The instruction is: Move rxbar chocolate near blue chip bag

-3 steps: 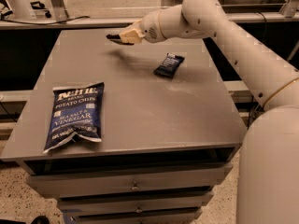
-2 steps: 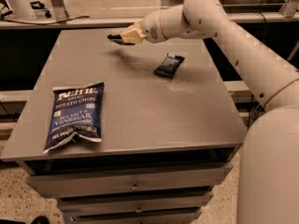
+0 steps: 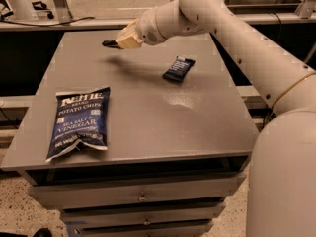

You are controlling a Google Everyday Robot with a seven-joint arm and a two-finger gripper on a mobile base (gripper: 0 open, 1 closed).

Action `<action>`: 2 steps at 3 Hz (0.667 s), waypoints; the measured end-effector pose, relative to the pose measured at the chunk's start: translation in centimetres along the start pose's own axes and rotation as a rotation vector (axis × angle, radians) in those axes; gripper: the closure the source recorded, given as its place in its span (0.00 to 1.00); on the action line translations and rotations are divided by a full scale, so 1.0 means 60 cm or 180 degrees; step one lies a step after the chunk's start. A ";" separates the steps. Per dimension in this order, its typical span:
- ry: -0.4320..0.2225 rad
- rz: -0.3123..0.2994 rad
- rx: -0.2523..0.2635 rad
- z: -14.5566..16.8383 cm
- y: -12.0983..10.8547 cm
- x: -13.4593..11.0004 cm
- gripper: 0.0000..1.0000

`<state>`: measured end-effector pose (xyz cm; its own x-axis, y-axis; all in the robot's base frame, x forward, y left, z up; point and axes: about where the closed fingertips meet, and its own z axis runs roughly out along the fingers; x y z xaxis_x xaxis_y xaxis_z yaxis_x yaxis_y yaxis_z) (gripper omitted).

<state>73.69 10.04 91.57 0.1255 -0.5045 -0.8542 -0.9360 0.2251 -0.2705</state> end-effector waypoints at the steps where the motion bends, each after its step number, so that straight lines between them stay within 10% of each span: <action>1: 0.0106 -0.0252 -0.0097 0.008 0.045 0.001 1.00; 2: 0.0146 -0.0332 -0.0142 0.007 0.078 0.016 1.00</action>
Offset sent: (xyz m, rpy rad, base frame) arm -0.0617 0.0002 -0.0360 -0.1082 -0.0712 0.0833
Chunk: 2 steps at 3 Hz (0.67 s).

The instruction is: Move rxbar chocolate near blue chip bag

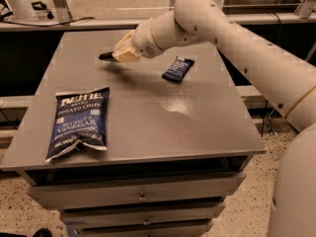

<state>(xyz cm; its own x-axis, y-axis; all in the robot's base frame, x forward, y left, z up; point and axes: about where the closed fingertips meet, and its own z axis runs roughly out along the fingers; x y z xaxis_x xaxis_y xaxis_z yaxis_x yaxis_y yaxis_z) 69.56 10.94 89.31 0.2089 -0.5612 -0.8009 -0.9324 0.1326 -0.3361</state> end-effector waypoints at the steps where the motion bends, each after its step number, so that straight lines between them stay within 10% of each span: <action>1: 0.0018 -0.0015 -0.0036 -0.004 0.023 0.013 1.00; 2: -0.0019 0.0026 -0.0101 -0.008 0.044 0.020 1.00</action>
Offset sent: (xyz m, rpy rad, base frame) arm -0.0361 -0.0163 -0.0203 0.0154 0.0446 0.0292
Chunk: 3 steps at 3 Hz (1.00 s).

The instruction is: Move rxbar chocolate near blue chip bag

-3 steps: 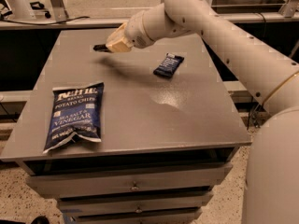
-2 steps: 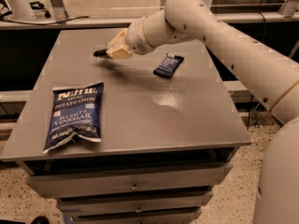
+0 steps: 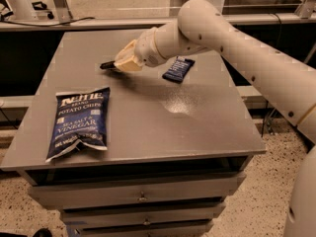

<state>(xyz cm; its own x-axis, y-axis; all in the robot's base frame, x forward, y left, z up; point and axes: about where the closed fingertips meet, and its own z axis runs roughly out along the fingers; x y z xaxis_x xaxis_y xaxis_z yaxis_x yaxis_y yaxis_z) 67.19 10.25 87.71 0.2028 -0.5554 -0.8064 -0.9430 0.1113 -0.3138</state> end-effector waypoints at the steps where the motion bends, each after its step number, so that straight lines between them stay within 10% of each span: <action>1: -0.0036 0.0060 -0.0131 0.002 0.029 0.001 1.00; 3: 0.0086 0.0248 -0.0281 -0.034 0.081 0.013 1.00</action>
Offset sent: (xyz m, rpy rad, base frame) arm -0.0525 -0.0190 -0.0092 -0.0215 0.1237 0.0308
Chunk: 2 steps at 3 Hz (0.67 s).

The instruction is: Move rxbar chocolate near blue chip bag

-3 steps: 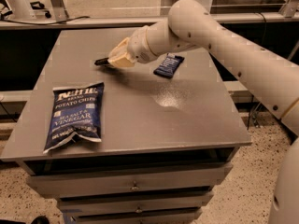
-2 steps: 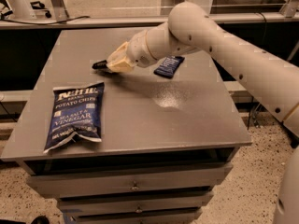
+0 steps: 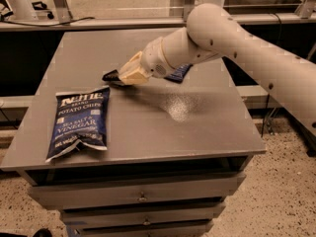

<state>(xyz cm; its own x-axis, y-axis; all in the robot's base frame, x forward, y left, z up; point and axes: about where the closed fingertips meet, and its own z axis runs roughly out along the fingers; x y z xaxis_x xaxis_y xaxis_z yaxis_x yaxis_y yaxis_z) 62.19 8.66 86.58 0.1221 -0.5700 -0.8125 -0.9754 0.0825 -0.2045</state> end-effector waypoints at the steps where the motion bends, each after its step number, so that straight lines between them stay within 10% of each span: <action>1: 0.0097 0.0118 -0.0104 -0.011 0.029 0.016 1.00; 2: 0.0172 0.0190 -0.0187 -0.019 0.046 0.025 1.00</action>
Offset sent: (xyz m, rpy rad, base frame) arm -0.0384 -0.0287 -0.0156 -0.0759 0.1290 -0.0001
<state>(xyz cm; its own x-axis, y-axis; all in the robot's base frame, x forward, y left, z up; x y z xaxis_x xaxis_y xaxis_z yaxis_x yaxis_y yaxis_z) 59.48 7.10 85.39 0.0550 -0.6089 -0.7914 -0.9899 0.0706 -0.1231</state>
